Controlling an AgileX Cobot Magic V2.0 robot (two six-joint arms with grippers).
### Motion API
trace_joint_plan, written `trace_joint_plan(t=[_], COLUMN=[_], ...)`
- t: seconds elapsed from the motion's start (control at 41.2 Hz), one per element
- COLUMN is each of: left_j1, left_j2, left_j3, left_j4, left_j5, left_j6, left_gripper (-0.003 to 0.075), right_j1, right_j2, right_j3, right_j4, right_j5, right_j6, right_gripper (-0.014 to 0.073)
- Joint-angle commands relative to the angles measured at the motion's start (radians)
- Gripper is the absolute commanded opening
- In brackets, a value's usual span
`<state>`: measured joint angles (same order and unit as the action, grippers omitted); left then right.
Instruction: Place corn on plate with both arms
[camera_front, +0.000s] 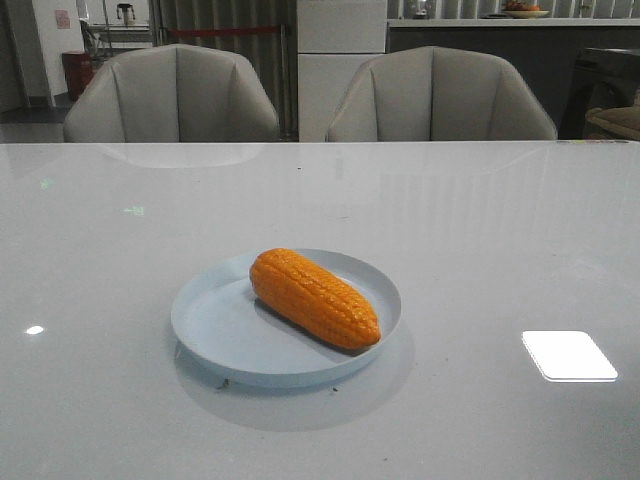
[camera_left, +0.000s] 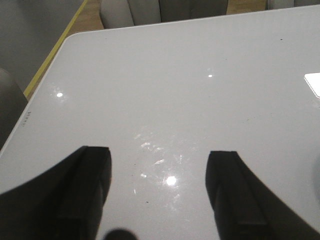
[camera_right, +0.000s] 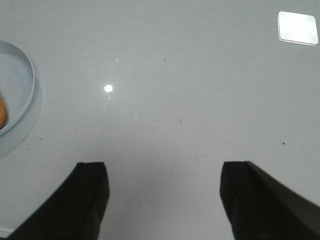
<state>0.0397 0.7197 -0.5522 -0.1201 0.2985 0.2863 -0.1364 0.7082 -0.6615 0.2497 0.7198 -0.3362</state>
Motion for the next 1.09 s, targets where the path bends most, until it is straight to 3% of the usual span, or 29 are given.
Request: trace_joint_plan(t=[0.0,0.534,0.607,0.874,1.068], left_j1=[0.002,0.002,0.002,0.002,0.002], left_j2=[-0.005,-0.001,-0.001,-0.001,-0.001], left_j3=[-0.031,-0.031,-0.031,-0.031,-0.031], left_j4=[-0.012,-0.024,-0.026,-0.026,-0.026], left_j5=[-0.080,-0.094,-0.094,-0.094,-0.094], left_j6=[-0.005,-0.005,-0.005,-0.005,-0.005], left_gripper=[0.0473,0.0465,0.0418,0.0096,0.0089], right_j1=[-0.005,-0.005,-0.005,-0.005,-0.005], right_j2=[-0.007,-0.007,-0.007,-0.007,-0.007], right_j3=[-0.027,-0.027,-0.027,-0.027,-0.027], right_j4=[0.018,0.018,0.018,0.018,0.018], right_j5=[-0.084,-0.083,-0.083,-0.083,-0.083], right_j6=[-0.011,-0.011,-0.011,-0.011,-0.011], right_gripper=[0.0570,0.0570,0.0570,0.0570,0.0570])
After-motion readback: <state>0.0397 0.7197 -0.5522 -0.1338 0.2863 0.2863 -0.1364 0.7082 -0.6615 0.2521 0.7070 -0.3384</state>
